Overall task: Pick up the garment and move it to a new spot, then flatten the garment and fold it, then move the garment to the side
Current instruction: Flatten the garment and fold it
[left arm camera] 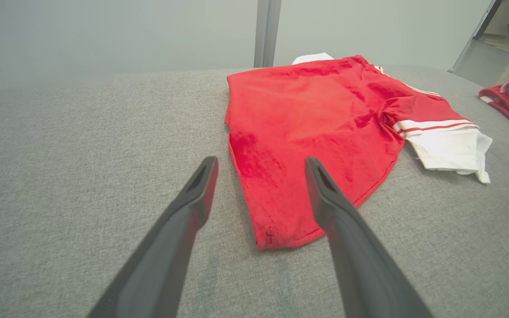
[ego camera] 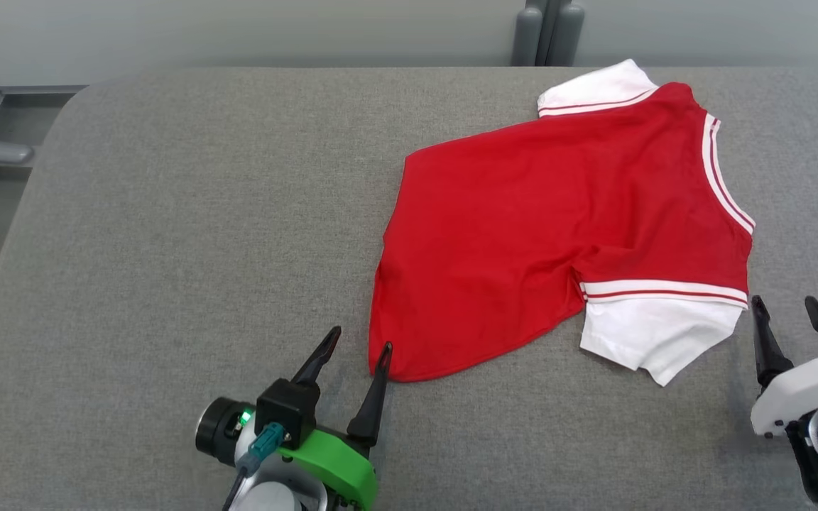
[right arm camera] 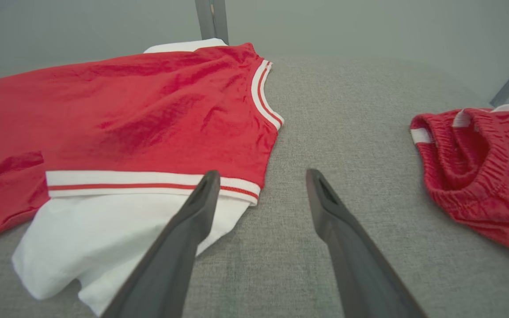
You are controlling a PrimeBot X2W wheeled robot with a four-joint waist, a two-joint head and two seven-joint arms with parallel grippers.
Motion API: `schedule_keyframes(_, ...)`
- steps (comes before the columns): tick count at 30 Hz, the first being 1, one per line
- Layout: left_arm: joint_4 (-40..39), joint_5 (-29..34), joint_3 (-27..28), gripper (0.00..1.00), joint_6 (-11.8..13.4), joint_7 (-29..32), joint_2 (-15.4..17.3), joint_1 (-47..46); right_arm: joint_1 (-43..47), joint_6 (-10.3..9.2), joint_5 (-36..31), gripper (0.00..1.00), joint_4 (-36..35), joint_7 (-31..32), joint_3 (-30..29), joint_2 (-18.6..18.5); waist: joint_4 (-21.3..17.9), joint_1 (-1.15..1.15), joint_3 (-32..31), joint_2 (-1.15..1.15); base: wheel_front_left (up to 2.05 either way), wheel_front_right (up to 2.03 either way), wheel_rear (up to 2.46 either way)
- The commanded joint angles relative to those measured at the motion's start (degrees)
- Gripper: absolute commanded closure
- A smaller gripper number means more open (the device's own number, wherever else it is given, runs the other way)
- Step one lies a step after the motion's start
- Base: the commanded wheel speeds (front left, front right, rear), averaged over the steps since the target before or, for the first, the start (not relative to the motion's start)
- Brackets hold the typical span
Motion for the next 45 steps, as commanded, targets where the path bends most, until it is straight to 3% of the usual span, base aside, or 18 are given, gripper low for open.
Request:
schedule_keyframes(1, -0.47, 0.47, -0.02, 0.00, 0.45, 0.00, 0.22, -1.19, -1.96, -0.01, -0.47, 0.00, 1.49, -0.52, 0.51, -0.04, 0.09, 0.00, 1.57, 0.00, 0.00, 0.00, 0.00)
schedule_keyframes(6, -1.65, 1.00, -0.69, 0.00, 0.34, 0.01, 0.22, -3.05, -9.73, -0.01, -1.55, 0.00, 9.40, -0.36, 2.23, -1.17, 1.23, 0.00, 3.97, 0.00, 0.00, 0.00, 0.00)
schedule_keyframes(9, -2.41, 1.27, -1.50, 0.00, -0.01, 0.01, 0.22, -4.21, -15.27, -0.01, -1.94, 0.00, 17.86, -0.60, 1.55, -1.89, 3.00, 0.00, 5.54, 0.00, 0.00, 0.00, 0.00)
schedule_keyframes(16, -2.91, 1.92, -1.36, 0.00, -0.18, 0.01, 0.21, -4.79, -21.00, 0.00, -2.23, 0.00, 29.24, -1.50, 3.04, -2.64, 5.66, 0.00, 7.44, 0.00, 0.00, 0.00, 0.00)
schedule_keyframes(17, -2.91, 1.96, -1.27, 0.00, -0.22, 0.00, 0.21, -4.75, -21.32, 0.00, -2.54, 0.66, 30.59, -1.57, 3.53, -3.00, 5.84, 0.00, 7.54, 0.00, 0.00, 0.00, 0.00)
schedule_keyframes(18, -2.86, 1.95, -1.18, 0.00, -0.25, 0.00, 0.21, -4.68, -21.70, -0.01, -2.81, 1.00, 31.81, -1.83, 3.79, -3.26, 5.99, 0.00, 7.57, 0.00, 0.00, 0.00, 0.00)
schedule_keyframes(29, -3.08, 1.91, -1.82, 0.00, -0.58, 0.01, 0.21, -5.16, -27.86, -0.06, -7.68, 1.00, 39.75, -5.91, 1.58, -9.55, 5.95, 0.00, 7.48, 0.00, 0.00, 0.00, 0.00)
schedule_keyframes(30, -2.96, 1.85, -1.92, 0.00, -0.58, 0.01, 0.21, -5.25, -28.47, -0.06, -8.16, 0.61, 40.36, -6.06, 1.28, -9.79, 5.89, 0.00, 7.47, 0.00, 0.00, 0.00, 0.00)
schedule_keyframes(31, -2.80, 1.79, -2.09, 0.00, -0.63, 0.01, 0.21, -5.33, -29.04, -0.06, -8.65, 0.00, 40.80, -6.38, 0.89, -10.17, 5.80, 0.00, 7.43, 0.00, 0.00, 0.00, 0.00)
schedule_keyframes(36, -1.79, 1.23, -2.45, 0.00, -0.29, 0.01, 0.21, -5.03, -30.34, -0.05, -10.49, 0.00, 41.45, -7.91, -0.87, -9.78, 5.02, 0.00, 5.99, 0.00, 0.00, 0.00, 0.00)
schedule_keyframes(40, -0.31, 0.60, -1.78, 0.00, -0.01, 0.00, 0.22, -3.75, -28.33, -0.05, -11.37, 0.00, 39.03, -8.86, -1.05, -6.88, 2.90, 0.00, 3.08, 0.00, 0.00, 0.00, 0.00)
schedule_keyframes(45, 2.12, -0.14, -0.12, 0.00, 0.34, 0.01, 0.23, -2.04, -21.68, -0.05, -8.81, 0.00, 27.80, -8.91, 1.58, -2.12, -1.33, 0.00, -0.74, 0.00, 0.00, 0.00, 0.00)
